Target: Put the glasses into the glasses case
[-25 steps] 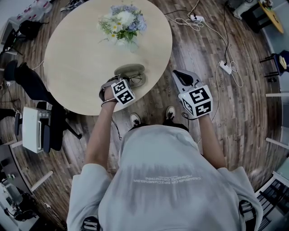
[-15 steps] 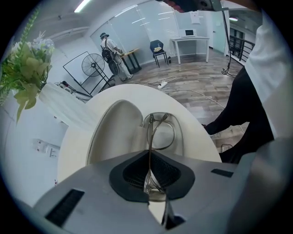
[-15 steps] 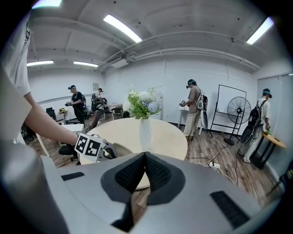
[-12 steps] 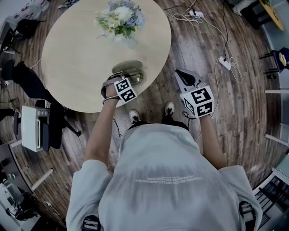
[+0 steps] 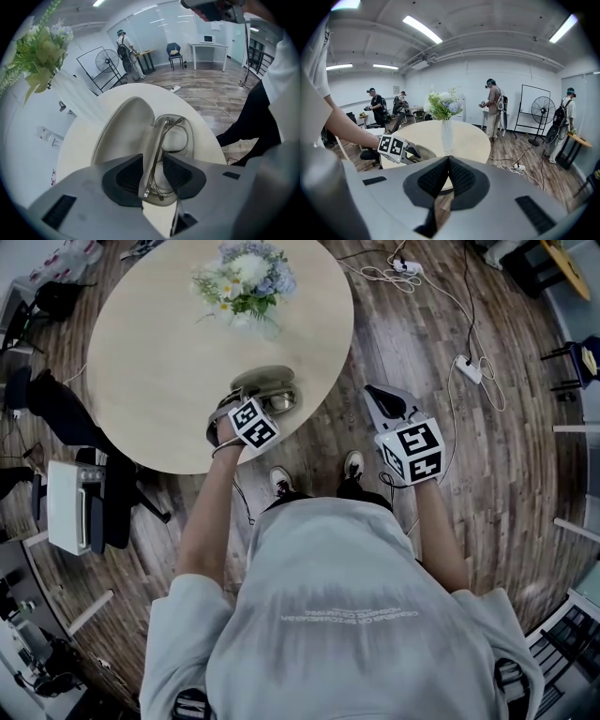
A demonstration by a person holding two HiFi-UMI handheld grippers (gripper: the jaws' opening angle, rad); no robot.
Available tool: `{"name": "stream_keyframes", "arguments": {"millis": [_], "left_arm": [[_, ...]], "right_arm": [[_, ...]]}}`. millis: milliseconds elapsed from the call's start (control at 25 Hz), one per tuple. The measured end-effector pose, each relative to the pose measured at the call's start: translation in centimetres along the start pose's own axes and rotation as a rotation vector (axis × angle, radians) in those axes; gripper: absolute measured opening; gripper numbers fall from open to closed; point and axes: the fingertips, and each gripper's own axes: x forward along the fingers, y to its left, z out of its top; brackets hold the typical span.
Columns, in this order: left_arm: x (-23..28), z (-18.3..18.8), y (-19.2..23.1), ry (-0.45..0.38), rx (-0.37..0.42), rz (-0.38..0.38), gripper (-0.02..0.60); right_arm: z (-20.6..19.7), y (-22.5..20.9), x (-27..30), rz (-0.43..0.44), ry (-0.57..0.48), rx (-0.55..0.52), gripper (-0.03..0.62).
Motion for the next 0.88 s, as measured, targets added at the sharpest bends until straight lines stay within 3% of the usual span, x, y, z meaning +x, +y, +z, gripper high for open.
{"name": "stream_keyframes", "arguments": {"millis": [160,480,760,880], "left_arm": [[-0.7,-0.1,1.2,0.003,0.046,0.076,0.135],[-2.2,0.4,2.0,-0.038,0.015,0.094,0.132],[-4.3,0.2,3.7,-0.073,-0.049,0.15,0.126],[-6.3,0.4,5.1,-0.135,-0.143,0.183,0.103]], "right_arm": [[0.1,0.2,0.1,0.014,-0.003,-0.005,0.002],[0.4,0.1,0.6,0.029,-0.007,-0.024,0.002],[2.2,-0.1,0.9,0.044,-0.037,-0.06,0.002],[3.6,-0.5,1.0,0.045,-0.061,-0.089,0.002]]}}
